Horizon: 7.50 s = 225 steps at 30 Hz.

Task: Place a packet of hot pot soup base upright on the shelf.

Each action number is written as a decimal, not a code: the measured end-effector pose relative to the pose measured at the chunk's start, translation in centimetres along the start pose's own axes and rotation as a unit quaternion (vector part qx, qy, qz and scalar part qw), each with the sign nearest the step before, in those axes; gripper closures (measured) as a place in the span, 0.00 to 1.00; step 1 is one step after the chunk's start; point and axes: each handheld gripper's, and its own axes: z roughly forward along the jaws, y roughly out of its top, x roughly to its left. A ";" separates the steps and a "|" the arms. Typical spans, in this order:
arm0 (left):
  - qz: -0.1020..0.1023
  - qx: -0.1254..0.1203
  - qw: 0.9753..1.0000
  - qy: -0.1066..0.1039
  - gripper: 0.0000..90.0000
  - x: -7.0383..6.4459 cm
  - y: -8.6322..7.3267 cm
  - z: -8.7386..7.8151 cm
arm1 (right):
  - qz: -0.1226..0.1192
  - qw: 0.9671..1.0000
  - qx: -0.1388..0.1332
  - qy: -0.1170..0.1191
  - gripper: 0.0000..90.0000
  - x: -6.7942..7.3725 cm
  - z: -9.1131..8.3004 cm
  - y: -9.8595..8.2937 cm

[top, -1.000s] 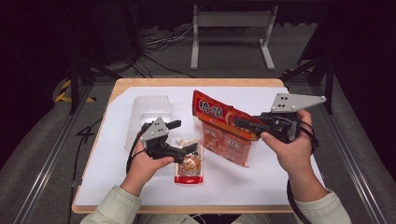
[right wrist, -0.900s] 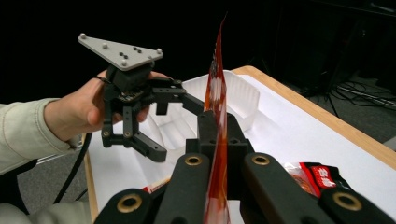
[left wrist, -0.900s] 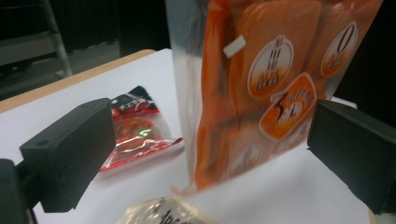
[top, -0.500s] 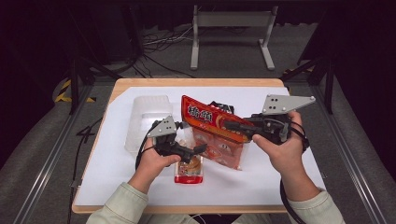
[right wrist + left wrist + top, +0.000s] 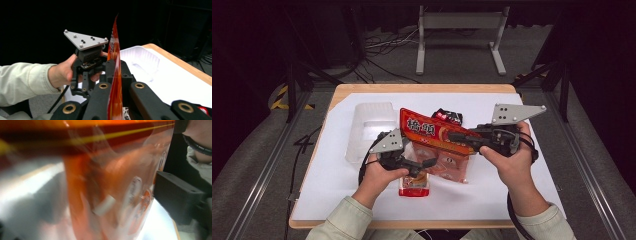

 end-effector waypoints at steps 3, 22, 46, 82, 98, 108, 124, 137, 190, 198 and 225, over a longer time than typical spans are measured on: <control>0.002 0.003 1.000 -0.016 0.33 -0.2 0.0 0.2 | 0.001 1.000 -0.004 0.002 1.00 0.0 0.1 -0.1; 0.017 0.047 0.998 -0.042 0.79 -1.4 0.9 -0.3 | 0.018 1.000 -0.022 -0.001 1.00 -0.6 0.0 -1.0; 0.007 0.062 0.998 -0.001 0.79 0.1 1.0 -2.9 | 0.060 0.993 -0.059 -0.077 0.55 -3.0 -5.1 -5.7; 0.007 0.047 0.997 0.067 0.79 4.3 7.7 -4.1 | 0.070 0.986 -0.030 -0.147 0.47 -6.0 -5.9 -8.5; -0.009 0.045 0.989 0.143 0.79 8.7 8.5 -5.0 | 0.072 0.984 -0.019 -0.165 0.46 -6.5 -6.2 -9.4; -0.029 0.035 0.981 0.190 0.79 10.9 8.0 -6.0 | 0.079 0.982 -0.024 -0.171 0.46 -6.4 -6.7 -9.8; -0.045 0.028 0.972 0.230 0.79 12.4 6.5 -8.2 | 0.085 0.982 -0.017 -0.170 0.45 -6.6 -6.6 -10.2; -0.063 0.024 0.961 0.269 0.79 13.3 4.9 -10.5 | 0.093 0.981 -0.016 -0.167 0.45 -6.9 -6.4 -10.5; -0.111 0.104 0.953 0.264 0.78 13.4 1.0 -11.0 | 0.090 0.986 -0.015 -0.142 0.41 -6.8 -5.5 -10.7; -0.128 0.155 0.944 0.260 0.78 13.4 -0.5 -11.5 | 0.095 0.985 -0.014 -0.141 0.41 -6.9 -5.4 -10.9; -0.118 0.067 0.932 0.335 0.06 9.1 0.3 -14.4 | 0.105 0.984 -0.012 -0.144 0.40 -7.3 -5.1 -11.3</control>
